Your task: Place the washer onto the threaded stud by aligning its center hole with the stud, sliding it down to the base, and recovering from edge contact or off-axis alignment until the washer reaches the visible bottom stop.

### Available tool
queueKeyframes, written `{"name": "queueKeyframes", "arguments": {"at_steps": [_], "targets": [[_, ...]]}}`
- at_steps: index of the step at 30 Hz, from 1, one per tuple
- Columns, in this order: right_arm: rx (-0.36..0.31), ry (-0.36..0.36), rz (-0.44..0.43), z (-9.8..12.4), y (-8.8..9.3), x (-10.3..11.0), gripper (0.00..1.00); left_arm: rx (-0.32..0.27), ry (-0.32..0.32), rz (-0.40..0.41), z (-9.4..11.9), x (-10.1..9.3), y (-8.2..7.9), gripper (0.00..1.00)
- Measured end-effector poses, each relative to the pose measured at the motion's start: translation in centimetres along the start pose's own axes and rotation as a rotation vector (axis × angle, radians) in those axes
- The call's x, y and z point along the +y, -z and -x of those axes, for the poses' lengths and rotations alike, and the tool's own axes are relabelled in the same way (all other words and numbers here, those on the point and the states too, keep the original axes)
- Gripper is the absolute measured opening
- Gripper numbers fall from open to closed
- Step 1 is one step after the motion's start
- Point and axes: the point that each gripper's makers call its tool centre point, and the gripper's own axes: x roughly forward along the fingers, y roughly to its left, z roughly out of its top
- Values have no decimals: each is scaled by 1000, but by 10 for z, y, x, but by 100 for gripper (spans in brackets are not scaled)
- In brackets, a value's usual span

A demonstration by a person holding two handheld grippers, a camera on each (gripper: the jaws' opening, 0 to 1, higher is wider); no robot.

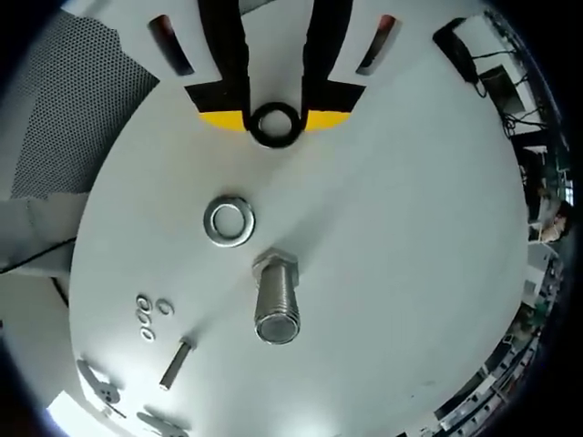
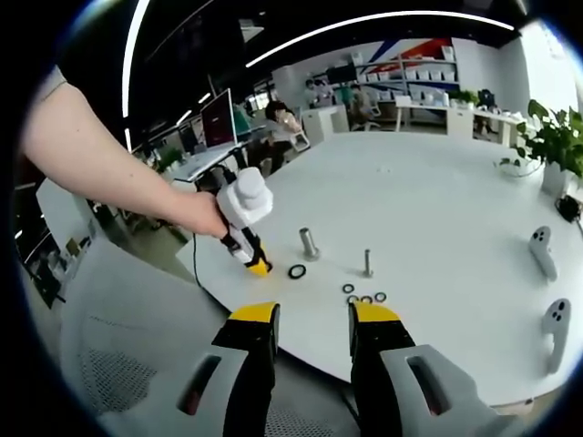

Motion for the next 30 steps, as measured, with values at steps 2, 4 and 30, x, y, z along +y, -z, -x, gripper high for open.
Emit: {"name": "queueKeyframes", "arguments": {"at_steps": [2,4,30], "targets": [[-1,-1,-1,0,0,0,32,5,1,-7,1,-1,1,19],[0,-2,1,0,0,0,32,3,-4,-26,4,-2,1,19],[1,-1,-3,-1,0,0,33,-128,-18,-192,58,11,-52,19]]}}
